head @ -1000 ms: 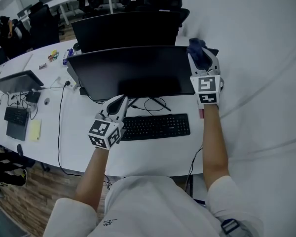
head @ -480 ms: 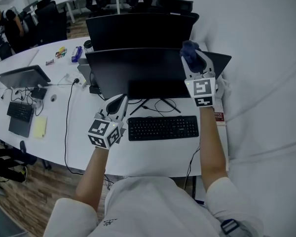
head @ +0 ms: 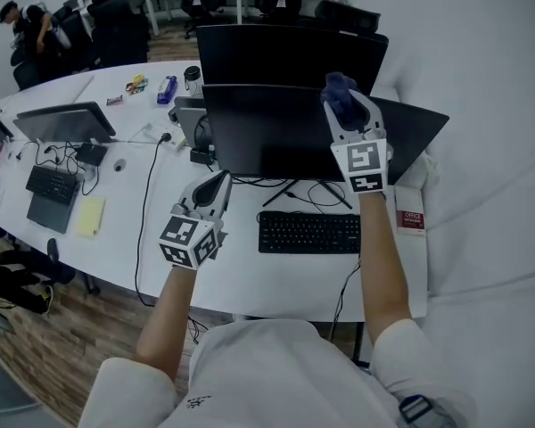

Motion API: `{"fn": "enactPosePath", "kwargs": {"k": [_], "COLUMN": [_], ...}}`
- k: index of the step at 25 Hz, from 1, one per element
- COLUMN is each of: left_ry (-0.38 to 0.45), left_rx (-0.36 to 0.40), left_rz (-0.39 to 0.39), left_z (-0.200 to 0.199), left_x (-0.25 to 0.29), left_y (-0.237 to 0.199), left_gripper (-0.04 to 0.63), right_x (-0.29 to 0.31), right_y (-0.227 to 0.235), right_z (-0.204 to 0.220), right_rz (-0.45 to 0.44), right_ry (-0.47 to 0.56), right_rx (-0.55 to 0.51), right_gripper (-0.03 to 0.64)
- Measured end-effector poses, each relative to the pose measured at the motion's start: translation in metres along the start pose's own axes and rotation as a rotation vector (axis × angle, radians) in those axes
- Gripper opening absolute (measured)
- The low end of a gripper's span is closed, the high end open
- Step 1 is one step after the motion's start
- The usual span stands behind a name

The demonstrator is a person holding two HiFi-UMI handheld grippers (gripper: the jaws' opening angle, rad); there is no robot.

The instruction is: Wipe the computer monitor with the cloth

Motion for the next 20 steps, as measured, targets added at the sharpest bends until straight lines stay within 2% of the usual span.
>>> {"fn": "enactPosePath", "kwargs": {"k": [11,20], "left_ry": [0.012,0.018], "left_rx": [-0.031,-0.070], "left_rz": [-0.082,-0.125], "left_z": [0.002,0.008], "left_x": [-0.038,-0.053], "left_y": [-0.062,-0.088], "left_gripper": [0.006,0.006], "right_x": [0.061,0.101], "right_y": [-0.070,-0.116], "right_z": [-0.050,-0.083], "right_rz": [-0.110,-0.198], "right_ry": [0.049,0.090], "right_rx": [-0.031,-0.047], "right_gripper": [0.155,0.155]}}
Point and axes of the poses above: the fingertips, and each gripper's own axes: x forward along the fingers, y to its right, z out of its underside, the point moved 3 cm from there along -x, backward along the fingers, and after that the axes turned 11 degrees about -z, right-handed, at the moved point
